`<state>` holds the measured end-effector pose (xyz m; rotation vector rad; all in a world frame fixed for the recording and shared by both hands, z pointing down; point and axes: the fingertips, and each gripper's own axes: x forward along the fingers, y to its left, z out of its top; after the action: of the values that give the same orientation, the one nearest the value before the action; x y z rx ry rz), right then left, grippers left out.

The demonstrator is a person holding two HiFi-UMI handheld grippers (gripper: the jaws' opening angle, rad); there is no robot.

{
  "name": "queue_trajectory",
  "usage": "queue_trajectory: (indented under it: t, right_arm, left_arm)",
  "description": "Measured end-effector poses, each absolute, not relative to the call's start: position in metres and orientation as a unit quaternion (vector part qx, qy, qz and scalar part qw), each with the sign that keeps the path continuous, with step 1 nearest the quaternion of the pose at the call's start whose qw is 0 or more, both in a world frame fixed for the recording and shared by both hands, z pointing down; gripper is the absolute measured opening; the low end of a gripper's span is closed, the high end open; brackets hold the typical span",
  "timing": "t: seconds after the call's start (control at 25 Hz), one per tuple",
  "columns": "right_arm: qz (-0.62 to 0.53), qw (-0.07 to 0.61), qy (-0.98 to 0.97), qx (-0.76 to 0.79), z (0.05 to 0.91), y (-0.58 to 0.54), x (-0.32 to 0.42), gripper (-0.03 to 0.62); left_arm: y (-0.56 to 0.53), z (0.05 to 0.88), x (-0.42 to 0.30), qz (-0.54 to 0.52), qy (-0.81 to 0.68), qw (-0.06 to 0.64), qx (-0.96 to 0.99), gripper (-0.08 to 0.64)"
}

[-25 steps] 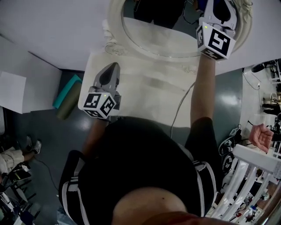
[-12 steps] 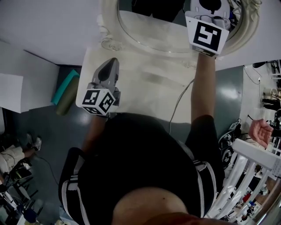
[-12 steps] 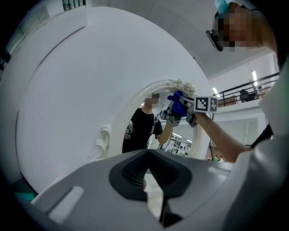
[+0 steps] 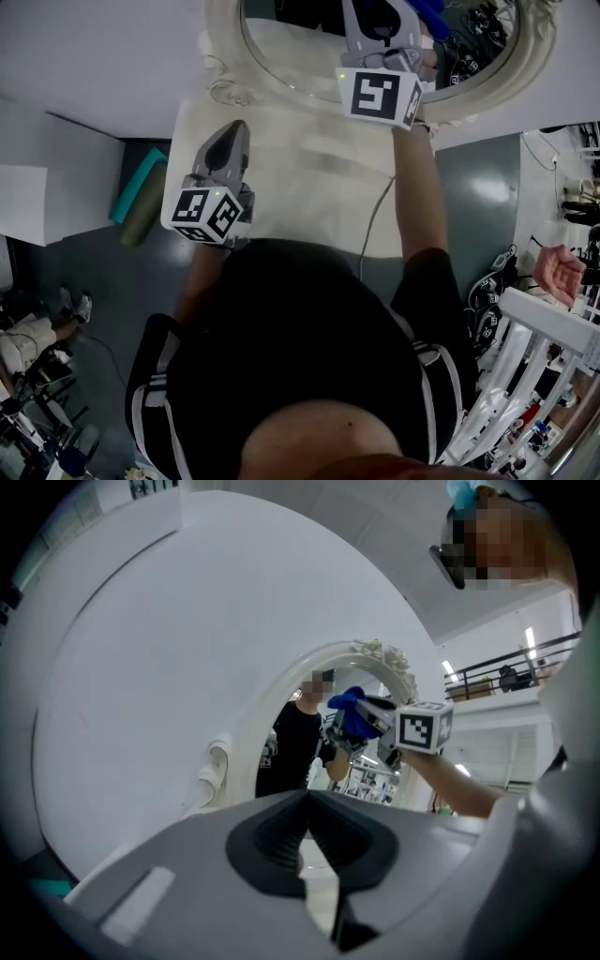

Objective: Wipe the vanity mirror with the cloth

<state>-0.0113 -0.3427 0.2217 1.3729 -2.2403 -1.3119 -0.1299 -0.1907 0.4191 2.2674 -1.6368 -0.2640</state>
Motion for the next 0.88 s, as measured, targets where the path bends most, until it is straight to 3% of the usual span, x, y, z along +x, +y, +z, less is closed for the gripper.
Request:
queue_trajectory:
  t: [0.44, 0.88]
  right_arm:
    - [-0.421, 0.171, -0.791, 0.409, 0.376, -0.343, -0.036, 0.054]
    - [-0.295, 0.216, -0.853, 0.373, 0.531, -0.344, -0.019, 0.052]
  left_arm:
    - [-0.187, 0.429, -0.134, -0.087, -0.582, 0.176, 0.789, 0.011]
    - [-0.176, 0.44, -0.141, -0.074, -0.595, 0.188, 0.778, 0.011]
